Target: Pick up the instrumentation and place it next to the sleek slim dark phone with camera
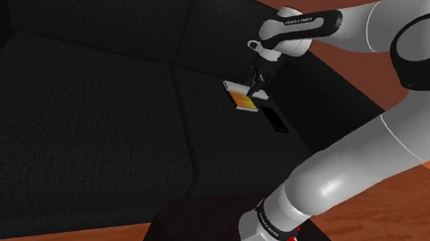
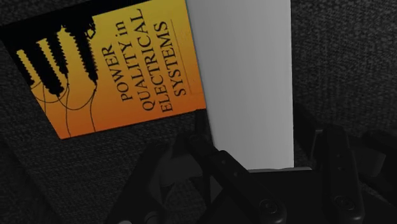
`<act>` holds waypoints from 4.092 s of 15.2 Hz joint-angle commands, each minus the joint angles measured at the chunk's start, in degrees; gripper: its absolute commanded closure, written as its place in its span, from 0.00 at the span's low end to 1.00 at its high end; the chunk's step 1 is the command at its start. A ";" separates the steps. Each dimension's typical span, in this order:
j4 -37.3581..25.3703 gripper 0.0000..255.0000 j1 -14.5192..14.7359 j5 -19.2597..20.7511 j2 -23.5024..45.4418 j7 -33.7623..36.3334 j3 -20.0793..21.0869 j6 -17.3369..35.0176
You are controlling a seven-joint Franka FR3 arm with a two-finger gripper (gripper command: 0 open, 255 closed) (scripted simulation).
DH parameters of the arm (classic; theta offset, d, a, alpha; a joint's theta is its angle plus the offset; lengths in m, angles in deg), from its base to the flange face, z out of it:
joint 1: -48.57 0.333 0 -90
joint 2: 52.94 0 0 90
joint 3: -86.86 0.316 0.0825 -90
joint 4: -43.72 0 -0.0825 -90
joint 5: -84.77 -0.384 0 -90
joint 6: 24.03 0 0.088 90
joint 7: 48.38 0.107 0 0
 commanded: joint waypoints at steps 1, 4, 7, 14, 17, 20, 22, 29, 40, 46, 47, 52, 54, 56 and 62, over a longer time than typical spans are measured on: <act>2.75 1.00 -1.34 1.72 -2.96 -1.25 -0.98 0.08; 5.61 1.00 -3.64 4.12 -6.56 -3.73 -2.79 -0.23; 7.88 1.00 -6.10 6.54 -9.79 -6.48 -4.76 -0.73; 10.79 1.00 -12.02 11.97 -15.53 -14.01 -10.07 -2.30; 11.02 1.00 -14.43 14.05 -17.07 -17.71 -12.68 -2.97; 10.63 1.00 -16.58 15.91 -18.02 -21.64 -15.54 -3.54; 10.04 1.00 -17.83 16.99 -18.30 -24.38 -17.58 -3.84; 10.59 1.00 -19.14 18.51 -16.60 -29.07 -22.48 -0.64; 15.23 1.00 -16.96 17.64 -10.21 -30.54 -27.65 10.13; 15.23 1.00 -16.97 17.63 -10.20 -30.55 -27.64 10.13; 15.23 1.00 -16.97 17.63 -10.20 -30.55 -27.64 10.13; 15.20 0.00 -16.97 17.61 -10.18 -30.57 -27.64 10.12; 15.23 0.00 -16.98 17.63 -10.20 -30.56 -27.63 10.13; 13.29 0.00 -18.12 18.28 -13.31 -29.67 -25.19 5.24; 11.33 0.00 -18.81 18.37 -15.55 -29.22 -23.22 1.10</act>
